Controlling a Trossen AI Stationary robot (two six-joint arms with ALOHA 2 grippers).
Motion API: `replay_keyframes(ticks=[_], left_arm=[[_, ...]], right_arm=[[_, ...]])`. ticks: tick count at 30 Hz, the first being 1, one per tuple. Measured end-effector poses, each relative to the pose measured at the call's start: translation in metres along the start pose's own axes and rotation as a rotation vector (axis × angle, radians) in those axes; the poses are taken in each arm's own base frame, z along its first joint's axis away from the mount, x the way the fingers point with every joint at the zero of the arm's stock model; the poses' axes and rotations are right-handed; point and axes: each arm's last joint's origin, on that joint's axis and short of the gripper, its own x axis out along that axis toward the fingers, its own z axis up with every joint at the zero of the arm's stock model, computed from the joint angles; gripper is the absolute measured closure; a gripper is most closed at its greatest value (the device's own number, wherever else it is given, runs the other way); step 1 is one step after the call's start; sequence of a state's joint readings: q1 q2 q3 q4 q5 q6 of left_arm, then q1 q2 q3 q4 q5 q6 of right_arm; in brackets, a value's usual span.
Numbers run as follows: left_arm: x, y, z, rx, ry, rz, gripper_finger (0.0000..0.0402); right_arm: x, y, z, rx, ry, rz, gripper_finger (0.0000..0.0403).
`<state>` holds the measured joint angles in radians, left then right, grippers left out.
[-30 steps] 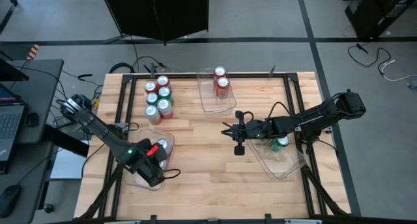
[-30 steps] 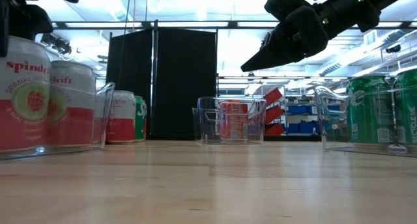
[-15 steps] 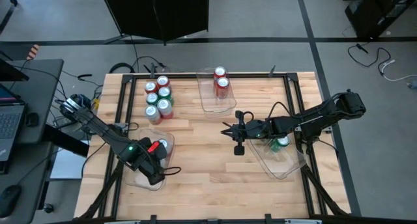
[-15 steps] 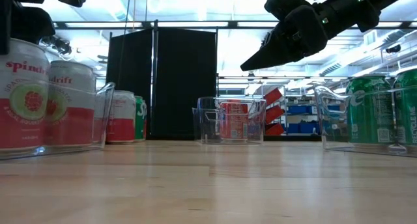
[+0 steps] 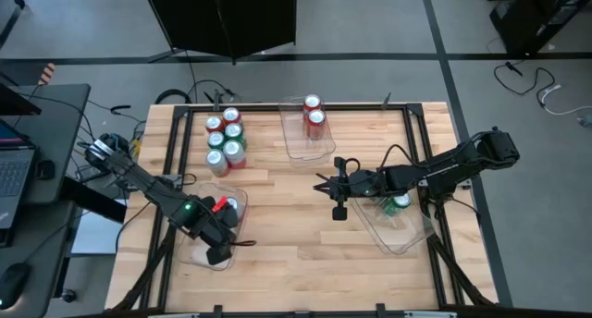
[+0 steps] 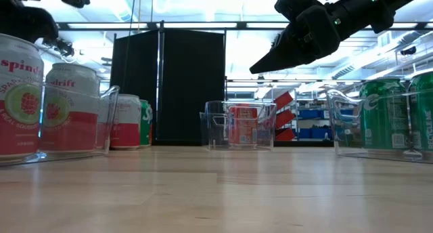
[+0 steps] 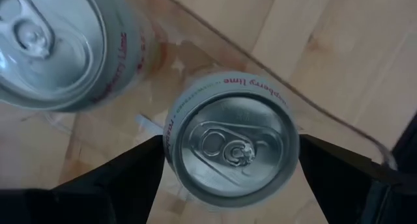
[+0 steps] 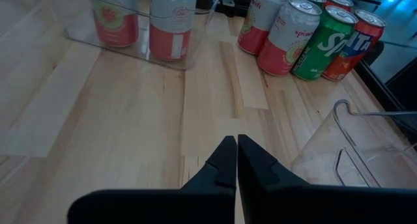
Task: Sort soda cans
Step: Put the white soda can into the bottom left transparent bin
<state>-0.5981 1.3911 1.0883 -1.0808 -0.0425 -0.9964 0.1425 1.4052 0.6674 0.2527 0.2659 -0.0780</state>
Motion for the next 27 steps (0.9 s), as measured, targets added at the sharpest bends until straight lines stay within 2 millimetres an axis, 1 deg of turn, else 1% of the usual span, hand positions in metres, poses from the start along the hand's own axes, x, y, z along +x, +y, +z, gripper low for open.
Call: replay_keyframes(ticks=[7,18,23,27], left_arm=[[-0.011,-0.001,0.005,0.017,-0.038,0.015,0.0054],[-0.012,0.002,0.002,0.034,0.004,0.037,0.0055],[-0.013,0.002,0.003,0.065,0.000,0.039,0.0078],[-0.022,-0.001,0.006,0.071,-0.017,0.020,0.0105]], right_arm=[[0.000,0.000,0.000,0.000,0.000,0.000,0.0402],[0.000,-0.001,0.001,0.003,-0.008,-0.003,0.0399],[0.000,-0.002,0.004,0.013,-0.040,-0.010,0.0401],[0.001,-0.004,0.006,0.022,-0.066,-0.016,0.0399]])
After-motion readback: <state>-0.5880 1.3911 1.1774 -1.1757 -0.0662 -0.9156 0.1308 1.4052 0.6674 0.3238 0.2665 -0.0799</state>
